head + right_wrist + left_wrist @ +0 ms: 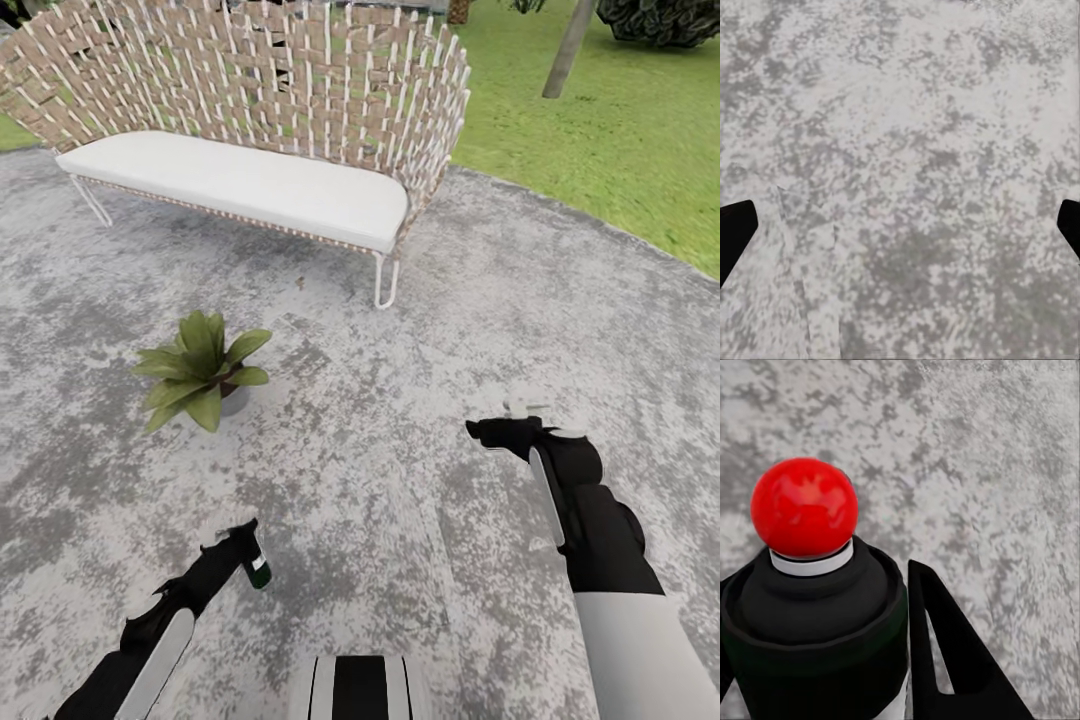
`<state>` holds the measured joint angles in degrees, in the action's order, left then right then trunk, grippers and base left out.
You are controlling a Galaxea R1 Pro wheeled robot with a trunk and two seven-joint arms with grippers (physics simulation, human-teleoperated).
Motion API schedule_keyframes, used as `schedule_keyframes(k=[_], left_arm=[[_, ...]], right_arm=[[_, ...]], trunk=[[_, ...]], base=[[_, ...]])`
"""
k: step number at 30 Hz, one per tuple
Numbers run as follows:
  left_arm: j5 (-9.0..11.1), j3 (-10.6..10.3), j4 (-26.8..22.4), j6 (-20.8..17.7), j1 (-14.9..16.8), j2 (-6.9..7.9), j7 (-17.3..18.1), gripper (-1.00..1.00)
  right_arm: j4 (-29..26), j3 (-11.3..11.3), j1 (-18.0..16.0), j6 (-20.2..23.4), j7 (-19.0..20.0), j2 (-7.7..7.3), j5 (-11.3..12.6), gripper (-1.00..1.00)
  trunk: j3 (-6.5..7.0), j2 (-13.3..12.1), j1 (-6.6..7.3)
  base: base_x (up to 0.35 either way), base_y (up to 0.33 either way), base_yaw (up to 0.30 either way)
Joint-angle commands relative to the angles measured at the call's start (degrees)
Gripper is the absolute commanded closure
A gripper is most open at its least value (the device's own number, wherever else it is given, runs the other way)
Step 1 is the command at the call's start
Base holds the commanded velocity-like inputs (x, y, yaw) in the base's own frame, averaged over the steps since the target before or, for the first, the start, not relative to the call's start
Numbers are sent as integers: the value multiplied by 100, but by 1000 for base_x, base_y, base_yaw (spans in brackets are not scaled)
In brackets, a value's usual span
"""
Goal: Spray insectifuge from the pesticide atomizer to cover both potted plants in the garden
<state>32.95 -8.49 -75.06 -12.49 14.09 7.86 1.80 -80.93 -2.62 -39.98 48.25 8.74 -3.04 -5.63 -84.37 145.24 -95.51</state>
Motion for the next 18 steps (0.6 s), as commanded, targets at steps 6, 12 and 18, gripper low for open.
schedule_keyframes(k=[6, 12, 18], left_arm=[[12, 650, -206, -276, -149, 21, 26, 100], [21, 1290, -367, -289, -418, 139, 595, 100], [-3, 1796, -694, -951, -630, 157, 1115, 100]], right_arm=[[10, 170, 157, -499, -4, -4, 0, -100], [19, 228, 232, -562, -2, -4, 1, -100], [8, 692, 244, -97, -4, -6, 2, -100]], trunk=[[149, -8, 15], [283, -16, 30], [417, -24, 46]], base=[[0, 0, 88], [0, 0, 3], [0, 0, 2]])
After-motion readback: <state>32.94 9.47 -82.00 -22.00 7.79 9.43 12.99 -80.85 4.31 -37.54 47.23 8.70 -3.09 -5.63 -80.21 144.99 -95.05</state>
